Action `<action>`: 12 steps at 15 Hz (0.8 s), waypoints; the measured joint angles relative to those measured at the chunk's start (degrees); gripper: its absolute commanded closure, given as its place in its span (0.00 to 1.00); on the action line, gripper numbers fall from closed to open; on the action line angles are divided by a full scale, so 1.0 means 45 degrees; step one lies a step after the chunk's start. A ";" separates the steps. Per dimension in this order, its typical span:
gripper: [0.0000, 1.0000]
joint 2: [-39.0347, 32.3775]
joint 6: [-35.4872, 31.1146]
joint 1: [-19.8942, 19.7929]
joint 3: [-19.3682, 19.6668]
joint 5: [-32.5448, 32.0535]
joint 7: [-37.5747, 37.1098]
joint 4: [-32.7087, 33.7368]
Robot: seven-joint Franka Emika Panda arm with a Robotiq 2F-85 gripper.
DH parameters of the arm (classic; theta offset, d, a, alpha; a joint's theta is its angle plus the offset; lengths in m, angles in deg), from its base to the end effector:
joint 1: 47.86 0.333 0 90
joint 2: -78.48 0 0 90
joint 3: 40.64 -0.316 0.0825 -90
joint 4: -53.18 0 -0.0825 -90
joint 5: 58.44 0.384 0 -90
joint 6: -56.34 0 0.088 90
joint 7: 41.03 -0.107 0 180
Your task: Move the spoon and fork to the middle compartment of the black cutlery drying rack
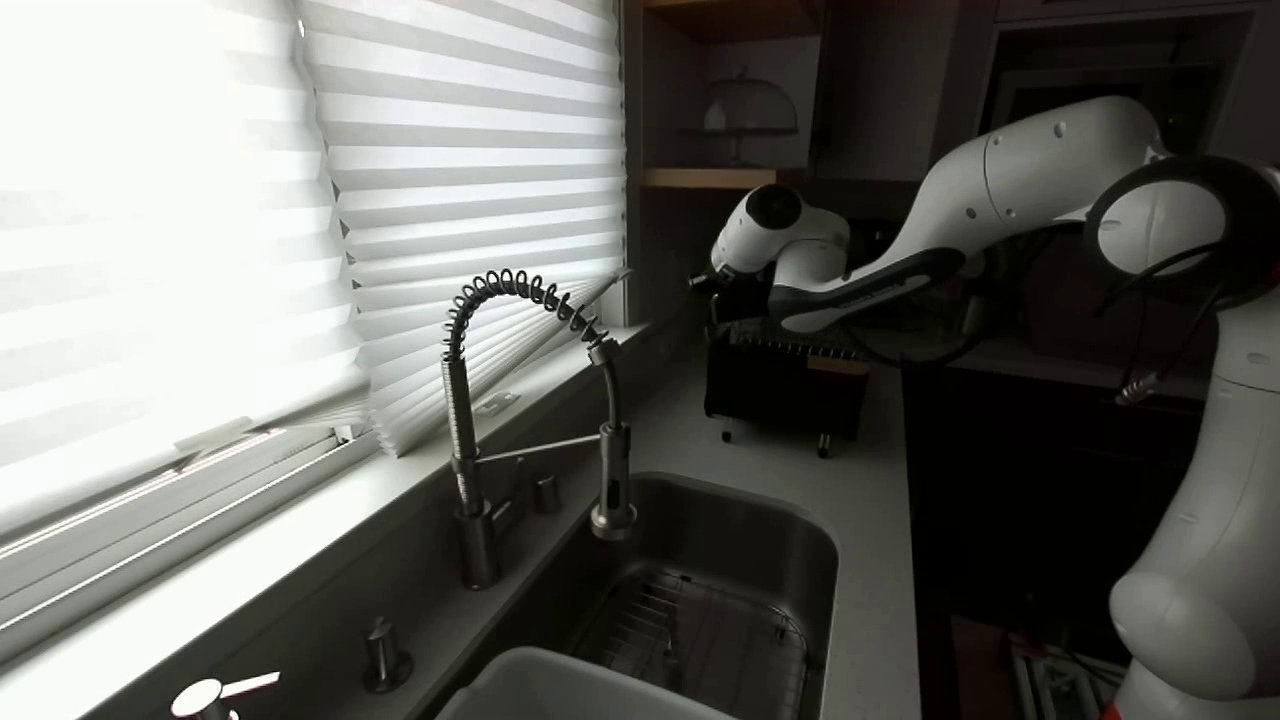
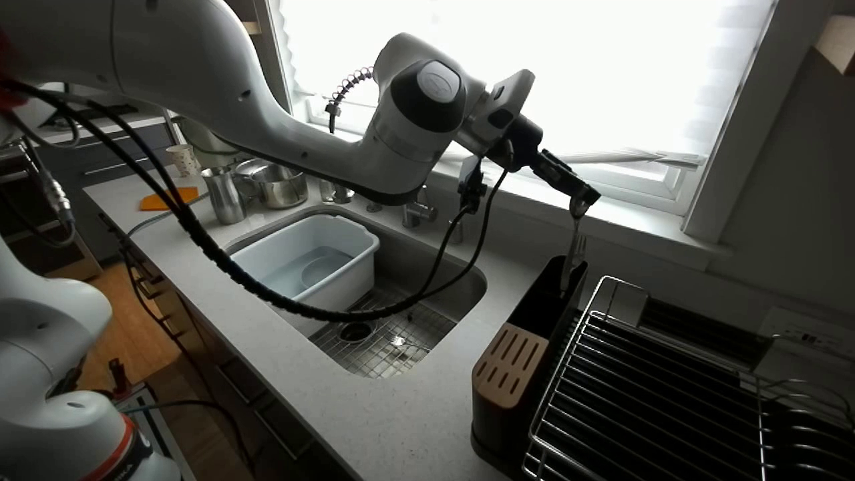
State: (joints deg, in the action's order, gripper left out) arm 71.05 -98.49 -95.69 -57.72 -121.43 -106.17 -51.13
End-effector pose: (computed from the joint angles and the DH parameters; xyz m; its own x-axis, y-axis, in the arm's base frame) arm 0.5602 -0.3087 0.5394 0.3963 -0.3597 0.8448 -0.7838 -0.6117 0.1073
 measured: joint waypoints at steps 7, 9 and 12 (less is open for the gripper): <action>0.98 0.0884 -0.0894 -0.0404 0.0091 0.1159 0.0174 -0.0413; 0.98 0.1056 -0.1144 -0.0548 0.0134 0.1699 0.0498 -0.0727; 0.98 0.1204 -0.1478 -0.0775 0.0259 0.2464 0.0900 -0.1272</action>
State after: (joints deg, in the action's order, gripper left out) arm 76.46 -105.14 -99.18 -56.55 -110.34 -102.12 -56.85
